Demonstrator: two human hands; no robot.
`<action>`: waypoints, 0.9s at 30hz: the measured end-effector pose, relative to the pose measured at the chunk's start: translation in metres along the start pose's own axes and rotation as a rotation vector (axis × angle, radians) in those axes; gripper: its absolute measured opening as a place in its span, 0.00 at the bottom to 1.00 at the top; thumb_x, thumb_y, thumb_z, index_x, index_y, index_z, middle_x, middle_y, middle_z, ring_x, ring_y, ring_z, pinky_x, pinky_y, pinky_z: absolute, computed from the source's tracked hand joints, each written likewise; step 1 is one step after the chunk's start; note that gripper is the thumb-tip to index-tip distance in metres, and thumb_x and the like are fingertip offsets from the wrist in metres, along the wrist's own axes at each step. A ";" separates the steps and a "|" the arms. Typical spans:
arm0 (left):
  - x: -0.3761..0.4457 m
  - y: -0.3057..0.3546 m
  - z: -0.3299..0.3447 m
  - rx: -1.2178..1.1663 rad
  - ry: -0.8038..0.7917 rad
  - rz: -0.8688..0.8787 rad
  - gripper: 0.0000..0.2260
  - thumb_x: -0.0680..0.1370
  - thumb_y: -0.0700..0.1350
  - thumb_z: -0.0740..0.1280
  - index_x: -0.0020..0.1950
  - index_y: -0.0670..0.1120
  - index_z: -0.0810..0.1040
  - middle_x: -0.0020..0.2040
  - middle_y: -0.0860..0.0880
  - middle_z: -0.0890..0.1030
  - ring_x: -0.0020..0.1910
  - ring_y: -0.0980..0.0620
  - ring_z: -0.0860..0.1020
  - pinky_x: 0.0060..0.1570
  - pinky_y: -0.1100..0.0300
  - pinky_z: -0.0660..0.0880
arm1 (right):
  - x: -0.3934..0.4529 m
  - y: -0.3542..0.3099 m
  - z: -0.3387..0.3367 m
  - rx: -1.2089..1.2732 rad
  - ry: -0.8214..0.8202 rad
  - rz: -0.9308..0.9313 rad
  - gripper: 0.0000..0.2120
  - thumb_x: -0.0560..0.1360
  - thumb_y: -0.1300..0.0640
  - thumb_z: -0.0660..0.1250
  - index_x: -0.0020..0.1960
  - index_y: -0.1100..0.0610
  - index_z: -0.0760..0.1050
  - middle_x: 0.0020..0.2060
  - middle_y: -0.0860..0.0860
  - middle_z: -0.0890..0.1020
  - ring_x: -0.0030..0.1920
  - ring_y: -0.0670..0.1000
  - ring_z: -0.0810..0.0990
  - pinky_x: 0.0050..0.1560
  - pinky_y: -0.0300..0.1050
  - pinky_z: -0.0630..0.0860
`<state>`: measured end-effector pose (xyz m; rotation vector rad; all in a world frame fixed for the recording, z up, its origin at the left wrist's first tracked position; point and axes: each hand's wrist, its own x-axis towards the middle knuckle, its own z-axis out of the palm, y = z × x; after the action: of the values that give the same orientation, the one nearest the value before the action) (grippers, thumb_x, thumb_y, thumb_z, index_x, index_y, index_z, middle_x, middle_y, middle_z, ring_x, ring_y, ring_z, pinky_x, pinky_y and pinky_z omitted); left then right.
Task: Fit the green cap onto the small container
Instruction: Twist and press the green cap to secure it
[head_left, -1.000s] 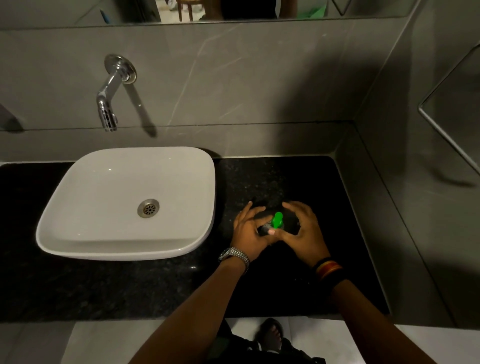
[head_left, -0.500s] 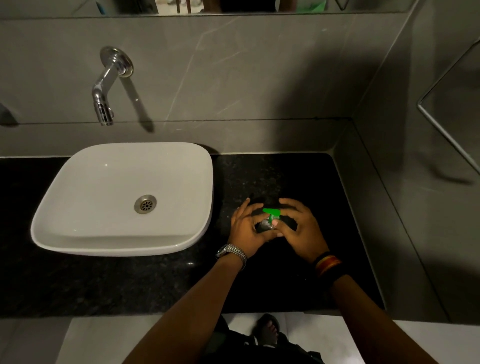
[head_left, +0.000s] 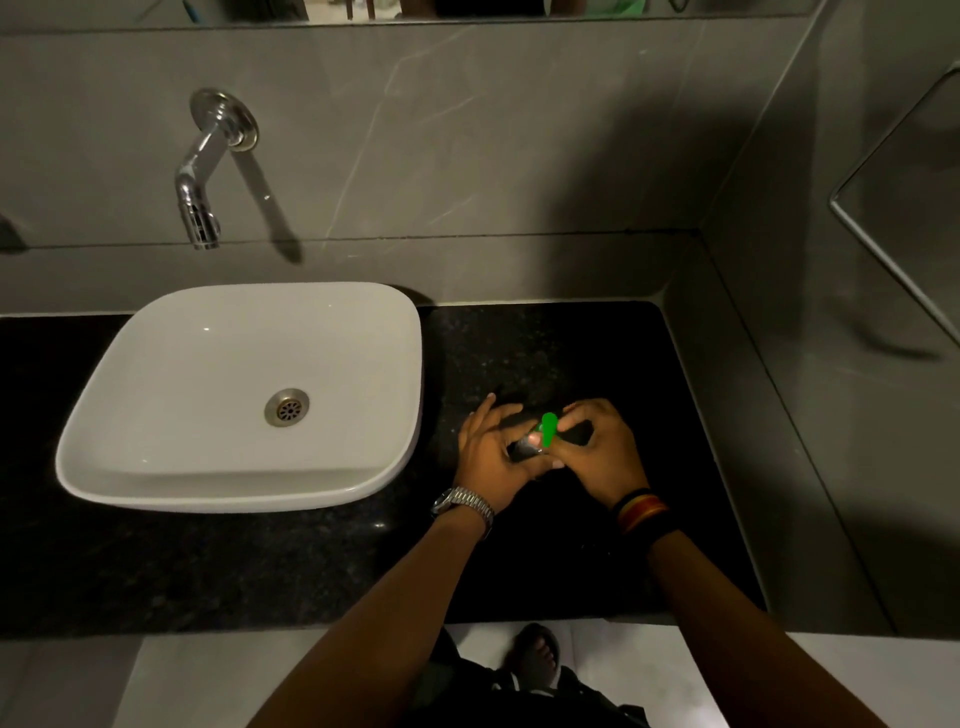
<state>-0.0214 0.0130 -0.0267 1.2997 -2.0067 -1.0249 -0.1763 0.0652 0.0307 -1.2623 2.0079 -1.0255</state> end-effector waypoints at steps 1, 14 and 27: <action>0.000 -0.001 0.000 0.003 -0.002 0.002 0.27 0.65 0.62 0.77 0.62 0.56 0.82 0.70 0.52 0.76 0.78 0.50 0.59 0.77 0.46 0.54 | -0.001 -0.001 0.000 0.000 -0.008 0.011 0.19 0.61 0.51 0.82 0.46 0.57 0.81 0.54 0.51 0.78 0.55 0.50 0.79 0.59 0.48 0.76; 0.000 0.001 0.000 0.047 0.005 0.009 0.23 0.67 0.57 0.79 0.60 0.51 0.84 0.70 0.52 0.76 0.78 0.49 0.60 0.77 0.47 0.55 | 0.000 -0.001 -0.006 -0.110 -0.134 -0.130 0.22 0.67 0.49 0.78 0.59 0.53 0.81 0.65 0.51 0.75 0.65 0.52 0.74 0.69 0.51 0.71; -0.001 -0.001 0.003 0.058 0.029 0.011 0.25 0.68 0.60 0.77 0.63 0.58 0.81 0.69 0.52 0.77 0.78 0.49 0.60 0.77 0.45 0.55 | -0.003 0.006 -0.004 -0.085 -0.141 -0.207 0.18 0.70 0.52 0.75 0.59 0.55 0.82 0.65 0.51 0.77 0.66 0.53 0.74 0.69 0.50 0.71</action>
<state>-0.0230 0.0141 -0.0293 1.3248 -2.0336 -0.9436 -0.1816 0.0707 0.0278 -1.5692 1.8604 -0.9239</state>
